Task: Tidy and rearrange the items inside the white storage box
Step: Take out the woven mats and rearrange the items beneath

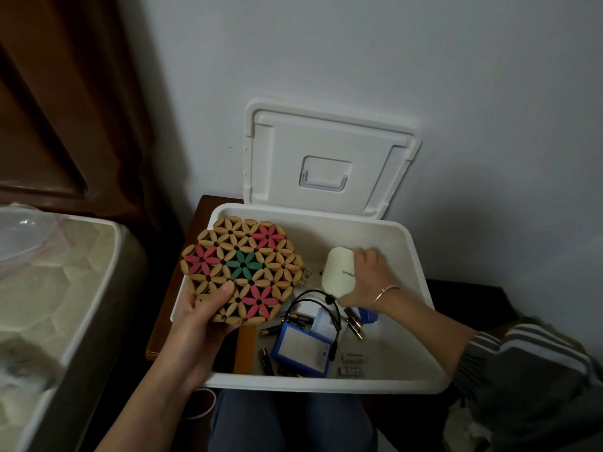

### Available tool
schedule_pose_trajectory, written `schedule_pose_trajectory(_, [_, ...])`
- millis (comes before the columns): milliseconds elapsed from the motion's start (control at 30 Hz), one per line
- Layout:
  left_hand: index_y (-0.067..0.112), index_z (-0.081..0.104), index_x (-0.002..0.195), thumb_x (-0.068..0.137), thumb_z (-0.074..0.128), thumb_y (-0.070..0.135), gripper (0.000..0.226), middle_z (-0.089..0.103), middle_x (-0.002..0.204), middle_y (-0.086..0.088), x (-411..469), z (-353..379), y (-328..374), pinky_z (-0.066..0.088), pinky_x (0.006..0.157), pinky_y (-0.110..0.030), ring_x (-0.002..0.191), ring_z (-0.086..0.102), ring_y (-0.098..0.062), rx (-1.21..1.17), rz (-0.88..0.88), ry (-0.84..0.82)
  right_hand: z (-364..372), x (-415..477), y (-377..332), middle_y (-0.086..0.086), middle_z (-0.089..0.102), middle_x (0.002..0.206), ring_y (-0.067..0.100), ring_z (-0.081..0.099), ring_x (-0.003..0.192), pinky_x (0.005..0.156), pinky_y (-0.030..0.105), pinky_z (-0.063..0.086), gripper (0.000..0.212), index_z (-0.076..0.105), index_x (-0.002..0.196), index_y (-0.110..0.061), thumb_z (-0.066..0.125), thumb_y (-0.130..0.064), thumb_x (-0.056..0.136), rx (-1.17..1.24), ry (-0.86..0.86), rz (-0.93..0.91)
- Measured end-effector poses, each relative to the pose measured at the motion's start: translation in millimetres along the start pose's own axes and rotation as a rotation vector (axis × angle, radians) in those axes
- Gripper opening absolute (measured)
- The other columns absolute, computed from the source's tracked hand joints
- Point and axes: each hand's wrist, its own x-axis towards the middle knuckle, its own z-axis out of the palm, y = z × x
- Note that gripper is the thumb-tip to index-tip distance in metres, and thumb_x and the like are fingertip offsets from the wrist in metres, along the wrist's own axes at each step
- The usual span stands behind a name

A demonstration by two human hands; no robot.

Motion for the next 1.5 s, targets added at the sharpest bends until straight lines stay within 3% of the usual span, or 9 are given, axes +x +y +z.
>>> schedule_pose_trajectory(333, [0.034,0.050,0.130,0.080,0.067,0.022,0.054,0.066,0.122,-0.003,1.9,-4.5,-4.9,0.058,0.073,-0.030,0.109,0.066,-0.023,0.024,0.000,-0.005,17.7,7.3,-10.2,0.011,0.024,0.145,0.029,0.021,0.135,0.113,0.035,0.021,0.105,0.018,0.147,-0.014,0.073,-0.055,0.068,-0.010,0.011,-0.079])
schedule_pose_trajectory(500, [0.032,0.050,0.131,0.078,0.068,0.024,0.056,0.067,0.121,-0.003,1.0,-3.3,-2.4,0.058,0.071,-0.028,0.108,0.066,-0.022,0.035,0.002,0.004,15.2,-1.8,-9.1,0.007,0.011,0.156,0.027,0.006,0.146,0.119,0.043,0.014,0.099,0.017,0.149,-0.018,0.070,-0.055,0.073,-0.108,-0.024,-0.099])
schedule_pose_trajectory(600, [0.033,0.050,0.130,0.066,0.075,0.032,0.069,0.067,0.121,-0.002,1.1,-0.7,-0.9,0.058,0.072,-0.029,0.108,0.066,-0.022,0.034,-0.004,0.014,10.4,-15.6,-3.3,0.007,0.029,0.147,0.026,0.027,0.137,0.112,0.037,0.028,0.070,0.038,0.140,-0.019,0.066,-0.045,0.081,-0.114,-0.008,-0.160])
schedule_pose_trajectory(667, [0.034,0.050,0.129,0.064,0.075,0.033,0.070,0.067,0.121,-0.001,1.1,-0.7,-0.7,0.058,0.072,-0.029,0.108,0.067,-0.021,0.022,-0.006,0.020,14.3,-29.8,-0.4,0.003,0.045,0.128,0.021,0.047,0.116,0.096,0.033,0.043,0.047,0.052,0.123,-0.017,0.065,-0.039,0.084,-0.056,-0.048,-0.238])
schedule_pose_trajectory(733, [0.033,0.049,0.132,0.064,0.075,0.032,0.072,0.067,0.122,-0.001,0.5,-1.8,-0.7,0.058,0.072,-0.028,0.109,0.066,-0.022,0.006,-0.016,0.017,25.8,-46.3,-0.6,0.004,0.051,0.115,0.023,0.056,0.101,0.082,0.030,0.047,0.032,0.056,0.109,-0.013,0.063,-0.033,0.085,-0.032,-0.183,-0.270])
schedule_pose_trajectory(900, [0.031,0.047,0.134,0.072,0.070,0.027,0.067,0.066,0.124,-0.002,0.3,-2.3,-0.9,0.057,0.075,-0.029,0.111,0.065,-0.023,0.007,-0.017,-0.007,58.8,-66.0,-6.4,0.014,0.057,0.117,0.029,0.059,0.102,0.085,0.034,0.046,0.048,0.051,0.116,-0.005,0.060,-0.042,0.087,-0.189,-0.518,-0.271])
schedule_pose_trajectory(1067, [0.031,0.047,0.135,0.076,0.067,0.024,0.063,0.065,0.126,-0.004,0.5,-1.2,-0.5,0.057,0.078,-0.032,0.113,0.064,-0.024,0.020,-0.014,-0.011,72.4,-55.7,-13.3,0.015,0.058,0.116,0.033,0.059,0.102,0.081,0.035,0.048,0.058,0.048,0.119,-0.006,0.067,-0.044,0.079,-0.228,-0.546,-0.252])
schedule_pose_trajectory(1233, [0.033,0.048,0.132,0.074,0.069,0.025,0.062,0.066,0.124,-0.002,1.3,-1.8,-1.5,0.057,0.076,-0.030,0.111,0.065,-0.023,0.022,-0.019,0.002,84.5,-55.3,-8.3,0.013,0.062,0.110,0.031,0.062,0.095,0.079,0.035,0.049,0.043,0.046,0.118,-0.009,0.060,-0.034,0.085,-0.242,-0.554,-0.251])
schedule_pose_trajectory(1500, [0.032,0.050,0.131,0.077,0.069,0.025,0.058,0.066,0.123,-0.001,0.8,-1.8,-1.1,0.057,0.076,-0.029,0.110,0.065,-0.021,-0.005,-0.001,0.004,91.4,-55.8,-10.3,0.015,0.061,0.117,0.032,0.061,0.102,0.084,0.037,0.050,0.039,0.045,0.124,-0.007,0.052,-0.028,0.091,-0.244,-0.614,-0.208])
